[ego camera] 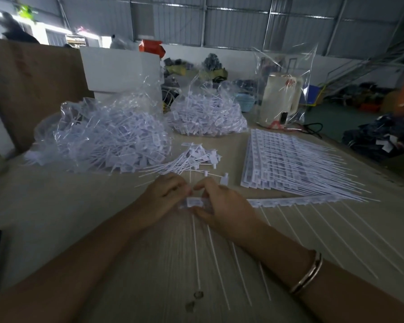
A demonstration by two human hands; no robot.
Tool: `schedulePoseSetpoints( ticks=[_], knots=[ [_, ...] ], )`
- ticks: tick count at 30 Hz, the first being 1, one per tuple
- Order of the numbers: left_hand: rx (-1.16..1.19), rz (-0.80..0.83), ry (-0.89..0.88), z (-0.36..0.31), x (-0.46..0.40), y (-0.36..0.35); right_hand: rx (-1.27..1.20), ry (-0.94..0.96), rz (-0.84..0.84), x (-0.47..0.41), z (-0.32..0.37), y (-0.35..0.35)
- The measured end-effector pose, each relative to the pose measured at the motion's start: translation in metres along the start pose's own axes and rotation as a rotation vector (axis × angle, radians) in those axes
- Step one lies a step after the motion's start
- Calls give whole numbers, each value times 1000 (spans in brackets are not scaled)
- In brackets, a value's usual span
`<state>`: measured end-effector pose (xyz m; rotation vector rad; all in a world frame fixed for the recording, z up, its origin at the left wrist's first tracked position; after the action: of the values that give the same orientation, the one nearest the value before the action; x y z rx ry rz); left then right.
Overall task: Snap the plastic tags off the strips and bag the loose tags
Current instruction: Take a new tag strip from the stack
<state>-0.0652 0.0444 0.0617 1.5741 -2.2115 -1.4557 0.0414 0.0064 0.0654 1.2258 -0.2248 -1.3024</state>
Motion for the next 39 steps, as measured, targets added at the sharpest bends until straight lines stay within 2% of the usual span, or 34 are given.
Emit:
schedulePoseSetpoints(
  ticks=[4,7,10,13,15,17,22,26,28,30,34,37,39],
  knots=[
    [-16,76,-54,-4,-2,-15,-149,45,75,2,3,4],
    [-8,63,-35,5,-1,-12,-19,4,151,6,-17,7],
    [-59,37,-72,3,-1,-12,48,-1,131,3,-26,8],
    [-23,3,-98,-2,0,-6,-164,-66,108,0,-32,11],
    [12,-8,-95,0,1,-2,-336,-209,21,2,-51,23],
    [87,-37,-37,6,2,1,-352,-294,-29,8,-65,33],
    [-72,-72,30,19,-3,-3,-120,-143,35,5,-39,21],
    [15,-69,-40,8,-4,-2,-84,-37,-12,-4,-14,8],
    [64,2,7,10,-4,-10,-93,-27,-33,-6,-8,6],
    [-14,43,-1,11,-3,-15,-126,0,1,-7,-4,3],
    [-17,0,-58,8,-3,-9,-135,4,118,0,-14,7],
    [-23,24,-102,2,-2,-10,-24,-34,135,2,-28,13],
    [-47,25,-109,2,-2,-9,-50,-24,127,1,-29,13]
  ],
)
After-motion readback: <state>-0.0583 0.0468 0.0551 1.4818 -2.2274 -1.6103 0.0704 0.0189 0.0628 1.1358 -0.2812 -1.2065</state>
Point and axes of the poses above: each hand's wrist, its own x-axis away from the middle knuckle, its own y-axis out of the back of the hand, z = x × y, the point moved 8 cm from there along -x, towards the middle knuckle, and after that the axes turned 10 degrees about -x, right-handed, at the moved point
